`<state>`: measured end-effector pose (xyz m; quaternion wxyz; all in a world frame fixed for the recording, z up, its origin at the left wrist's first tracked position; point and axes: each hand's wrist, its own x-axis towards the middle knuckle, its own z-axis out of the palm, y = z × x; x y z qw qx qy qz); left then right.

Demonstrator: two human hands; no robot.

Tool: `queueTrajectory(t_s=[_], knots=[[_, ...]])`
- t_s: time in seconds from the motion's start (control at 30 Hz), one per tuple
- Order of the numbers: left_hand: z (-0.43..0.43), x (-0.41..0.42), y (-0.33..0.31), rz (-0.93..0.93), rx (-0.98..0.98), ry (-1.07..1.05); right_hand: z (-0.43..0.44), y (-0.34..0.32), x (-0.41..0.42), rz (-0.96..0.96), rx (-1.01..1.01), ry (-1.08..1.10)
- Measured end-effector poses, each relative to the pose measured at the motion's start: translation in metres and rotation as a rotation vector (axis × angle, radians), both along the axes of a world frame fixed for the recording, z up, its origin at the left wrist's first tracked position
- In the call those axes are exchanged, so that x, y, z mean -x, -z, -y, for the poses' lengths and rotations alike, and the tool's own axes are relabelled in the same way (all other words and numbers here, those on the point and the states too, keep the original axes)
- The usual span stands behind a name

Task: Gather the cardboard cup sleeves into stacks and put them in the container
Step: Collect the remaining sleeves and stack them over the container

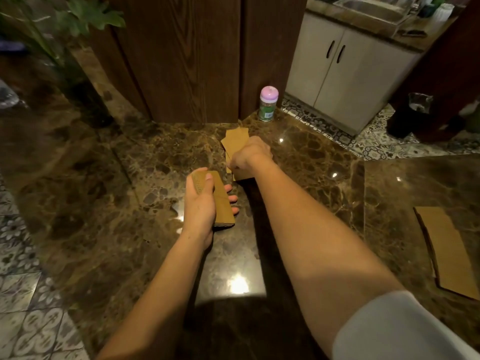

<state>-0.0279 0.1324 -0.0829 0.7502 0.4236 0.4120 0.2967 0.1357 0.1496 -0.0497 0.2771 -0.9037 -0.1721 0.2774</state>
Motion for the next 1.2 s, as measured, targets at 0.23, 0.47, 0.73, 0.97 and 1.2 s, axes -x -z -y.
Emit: queueTrajectory(t_s=[0.23,0.47,0.73,0.97,1.2], knots=[[0.021,0.019,-0.009,0.012,-0.077,0.097,0.106,0.002,0.019,-0.363,-0.507,0.083],[0.078,0.039,-0.042,0.074,0.000,0.241,0.230,-0.032,0.047,-0.563,-0.725,0.183],[0.130,0.057,-0.085,0.179,-0.069,0.469,0.320,-0.066,0.093,-0.494,-0.755,0.068],[0.165,0.076,-0.095,0.132,-0.073,0.548,0.381,-0.084,0.092,-0.432,-0.824,0.222],[0.191,0.088,-0.102,0.156,-0.057,0.663,0.391,-0.103,0.111,-0.250,-0.731,0.062]])
